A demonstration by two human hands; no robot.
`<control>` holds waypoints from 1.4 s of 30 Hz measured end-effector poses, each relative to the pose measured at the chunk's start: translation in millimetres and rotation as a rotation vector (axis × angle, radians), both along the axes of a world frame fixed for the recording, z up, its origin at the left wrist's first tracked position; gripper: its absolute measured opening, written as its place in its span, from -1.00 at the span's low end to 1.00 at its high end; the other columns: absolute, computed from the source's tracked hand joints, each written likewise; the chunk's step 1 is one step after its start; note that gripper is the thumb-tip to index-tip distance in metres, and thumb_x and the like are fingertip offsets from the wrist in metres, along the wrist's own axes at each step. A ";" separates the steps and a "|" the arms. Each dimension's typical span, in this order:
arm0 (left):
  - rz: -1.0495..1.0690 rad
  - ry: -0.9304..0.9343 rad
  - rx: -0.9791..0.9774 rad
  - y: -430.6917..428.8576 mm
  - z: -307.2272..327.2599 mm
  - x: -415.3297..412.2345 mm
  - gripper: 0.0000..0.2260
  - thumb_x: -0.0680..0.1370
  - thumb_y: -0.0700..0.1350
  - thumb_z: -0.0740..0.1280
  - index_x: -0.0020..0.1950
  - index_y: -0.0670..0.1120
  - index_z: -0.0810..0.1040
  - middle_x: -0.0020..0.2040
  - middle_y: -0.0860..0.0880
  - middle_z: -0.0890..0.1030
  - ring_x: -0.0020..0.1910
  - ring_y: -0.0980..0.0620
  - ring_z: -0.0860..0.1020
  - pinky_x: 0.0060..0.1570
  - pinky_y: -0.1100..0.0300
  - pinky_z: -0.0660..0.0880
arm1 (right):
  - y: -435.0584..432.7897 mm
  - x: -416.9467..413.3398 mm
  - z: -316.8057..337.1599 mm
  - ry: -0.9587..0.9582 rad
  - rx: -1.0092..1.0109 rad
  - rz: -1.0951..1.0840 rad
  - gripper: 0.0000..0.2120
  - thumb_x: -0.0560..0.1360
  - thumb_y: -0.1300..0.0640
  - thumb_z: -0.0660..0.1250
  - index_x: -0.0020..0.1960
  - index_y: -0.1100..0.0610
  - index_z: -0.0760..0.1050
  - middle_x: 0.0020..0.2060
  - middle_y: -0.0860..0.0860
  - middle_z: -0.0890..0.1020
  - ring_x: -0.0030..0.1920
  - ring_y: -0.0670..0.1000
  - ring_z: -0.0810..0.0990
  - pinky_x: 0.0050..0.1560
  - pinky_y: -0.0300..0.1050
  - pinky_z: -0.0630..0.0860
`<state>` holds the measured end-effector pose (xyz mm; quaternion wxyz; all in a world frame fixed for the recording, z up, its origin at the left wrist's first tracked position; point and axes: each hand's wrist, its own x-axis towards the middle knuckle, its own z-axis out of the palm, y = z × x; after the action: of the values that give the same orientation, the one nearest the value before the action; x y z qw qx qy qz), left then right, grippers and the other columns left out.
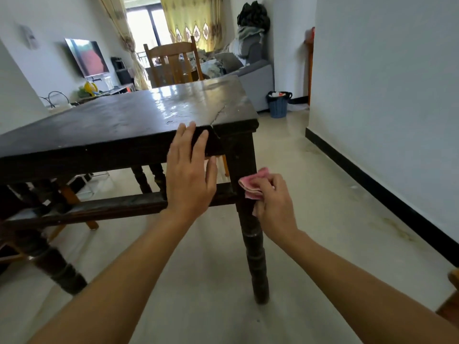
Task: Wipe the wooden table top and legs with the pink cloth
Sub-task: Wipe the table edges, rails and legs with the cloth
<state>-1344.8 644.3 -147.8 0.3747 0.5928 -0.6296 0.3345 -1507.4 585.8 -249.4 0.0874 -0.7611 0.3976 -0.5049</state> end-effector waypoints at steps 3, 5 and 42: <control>-0.053 0.055 0.144 21.4 -65.6 -6.2 -0.59 0.58 -0.07 0.22 0.40 -0.20 0.35 0.43 -0.22 0.34 0.45 -0.15 0.26 0.43 -0.11 0.22 | 1.4 -19.1 -64.0 0.178 0.186 0.091 -0.81 0.52 0.28 0.32 -0.02 0.01 0.56 -0.04 -0.02 0.50 -0.08 -0.08 0.47 -0.03 -0.21 0.52; 0.001 0.114 0.296 18.3 -88.5 -2.7 -0.56 0.60 0.03 0.12 0.40 -0.18 0.37 0.38 -0.18 0.41 0.41 -0.13 0.32 0.45 -0.06 0.15 | 0.1 -38.2 -92.0 0.189 0.320 0.019 -0.82 0.52 0.29 0.32 -0.06 0.01 0.56 -0.11 -0.05 0.48 -0.13 -0.07 0.49 -0.11 -0.15 0.54; 0.119 -0.120 0.394 -31.2 -99.8 7.4 -0.57 0.66 0.10 -0.03 0.26 -0.12 0.47 0.18 -0.16 0.53 0.21 -0.16 0.45 0.24 -0.04 0.32 | -10.0 10.7 -93.1 -0.486 0.768 -0.187 -0.76 0.55 0.30 0.31 0.18 0.13 0.60 -0.14 0.11 0.65 -0.33 0.03 0.60 -0.31 -0.10 0.63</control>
<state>-1337.5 613.0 -247.6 0.1932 0.6698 -0.6677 0.2612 -1496.7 575.9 -342.5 0.4078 -0.4940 0.5907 -0.4906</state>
